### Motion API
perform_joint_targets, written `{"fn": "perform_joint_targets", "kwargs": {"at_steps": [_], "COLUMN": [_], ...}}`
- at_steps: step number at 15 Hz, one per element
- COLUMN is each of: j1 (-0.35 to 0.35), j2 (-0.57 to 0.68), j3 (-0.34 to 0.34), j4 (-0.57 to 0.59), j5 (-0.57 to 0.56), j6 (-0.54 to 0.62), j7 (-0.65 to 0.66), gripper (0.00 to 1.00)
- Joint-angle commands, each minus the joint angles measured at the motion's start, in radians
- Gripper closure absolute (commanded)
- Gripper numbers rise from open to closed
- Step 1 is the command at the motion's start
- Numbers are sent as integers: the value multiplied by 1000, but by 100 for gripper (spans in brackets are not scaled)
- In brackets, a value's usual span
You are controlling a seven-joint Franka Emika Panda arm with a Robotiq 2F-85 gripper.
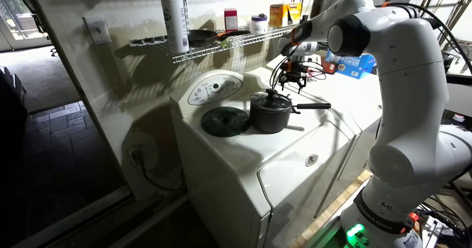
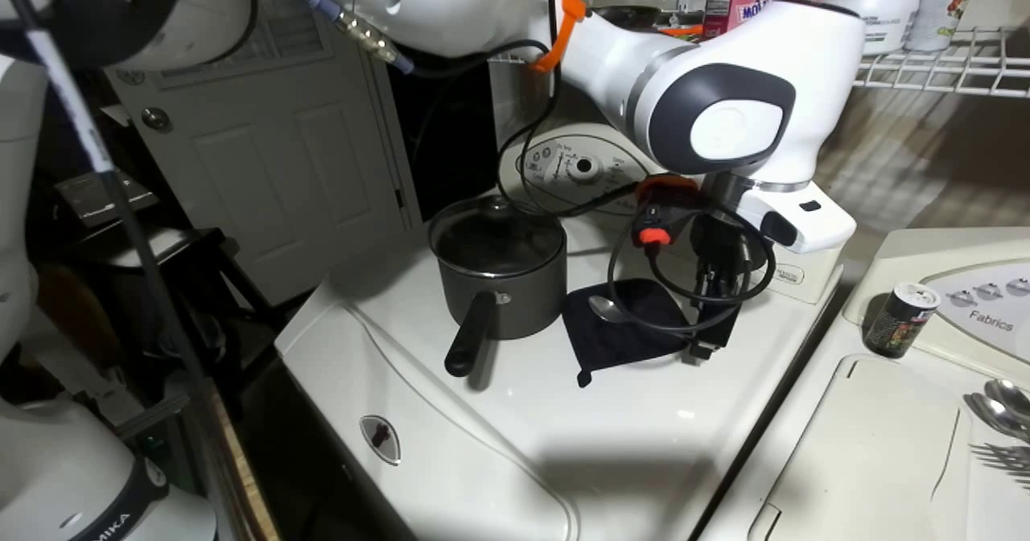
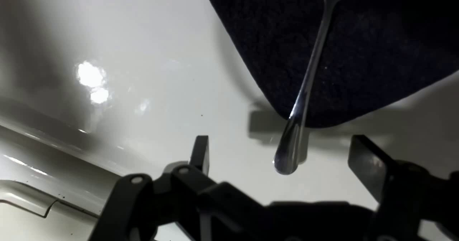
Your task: Place the spoon in the pot
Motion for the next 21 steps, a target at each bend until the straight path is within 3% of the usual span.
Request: {"fn": "perform_joint_targets", "kwargs": {"at_steps": [1, 2, 8, 9, 10, 15, 21], "j1": [-14, -14, -10, -11, -12, -9, -10], "j2": [70, 80, 133, 142, 148, 156, 124], "j3": [4, 3, 1, 2, 4, 4, 8], "j4": [95, 103, 153, 162, 169, 185, 172], "j5": [67, 73, 70, 70, 70, 64, 61], "j6": [-33, -29, -31, -32, -35, -33, -67], "j7": [49, 62, 118, 123, 128, 148, 131], "gripper": [0, 3, 50, 53, 65, 99, 95]}}
